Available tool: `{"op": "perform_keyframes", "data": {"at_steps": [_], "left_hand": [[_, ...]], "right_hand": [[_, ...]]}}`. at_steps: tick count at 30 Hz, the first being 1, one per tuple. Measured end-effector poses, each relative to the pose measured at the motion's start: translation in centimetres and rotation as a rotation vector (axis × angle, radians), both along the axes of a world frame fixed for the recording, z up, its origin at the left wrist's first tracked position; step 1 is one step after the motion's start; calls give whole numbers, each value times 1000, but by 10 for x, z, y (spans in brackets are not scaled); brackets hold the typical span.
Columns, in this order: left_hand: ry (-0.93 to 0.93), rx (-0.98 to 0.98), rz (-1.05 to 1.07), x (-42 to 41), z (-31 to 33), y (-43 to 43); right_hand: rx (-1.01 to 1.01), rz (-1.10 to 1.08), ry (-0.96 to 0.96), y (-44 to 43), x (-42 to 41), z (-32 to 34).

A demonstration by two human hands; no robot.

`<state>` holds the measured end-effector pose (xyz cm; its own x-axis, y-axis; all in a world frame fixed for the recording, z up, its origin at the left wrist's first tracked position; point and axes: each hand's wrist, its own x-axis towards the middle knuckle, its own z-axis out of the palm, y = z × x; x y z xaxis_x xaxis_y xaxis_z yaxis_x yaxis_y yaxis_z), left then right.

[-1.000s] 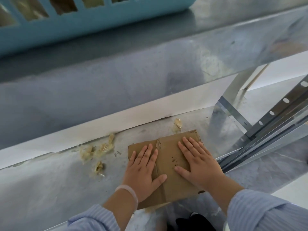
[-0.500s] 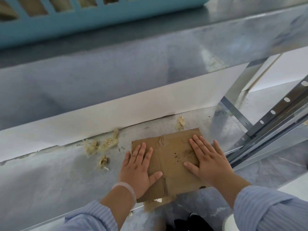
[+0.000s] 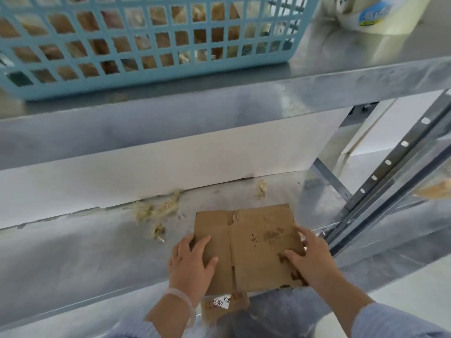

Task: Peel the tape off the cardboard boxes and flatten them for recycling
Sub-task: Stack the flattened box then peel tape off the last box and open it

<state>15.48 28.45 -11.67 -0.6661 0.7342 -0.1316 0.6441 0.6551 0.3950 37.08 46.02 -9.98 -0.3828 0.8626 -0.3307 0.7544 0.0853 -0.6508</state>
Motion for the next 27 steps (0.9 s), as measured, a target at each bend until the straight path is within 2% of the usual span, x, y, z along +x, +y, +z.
{"op": "perform_keyframes", "data": {"at_steps": [5,9,12,16,21,27], "left_hand": [[-312,242,143,6,11,-14],[-566,348,335,17,28,-47],[-716,397,379,29,42,-79],[-639,531,409,26,61,-129],[-542,713,558,2,89,-214],[-427,847,719,-49,110,-346]], "right_hand": [[-171,123,134,-4,15,13],[-139,113,270,-21,20,28],[-143,157,333,-41,12,36],[-187,287,417,-69,-12,47],[-174,506,336,-129,-65,63],[-149,697,353,-234,-164,80]]}}
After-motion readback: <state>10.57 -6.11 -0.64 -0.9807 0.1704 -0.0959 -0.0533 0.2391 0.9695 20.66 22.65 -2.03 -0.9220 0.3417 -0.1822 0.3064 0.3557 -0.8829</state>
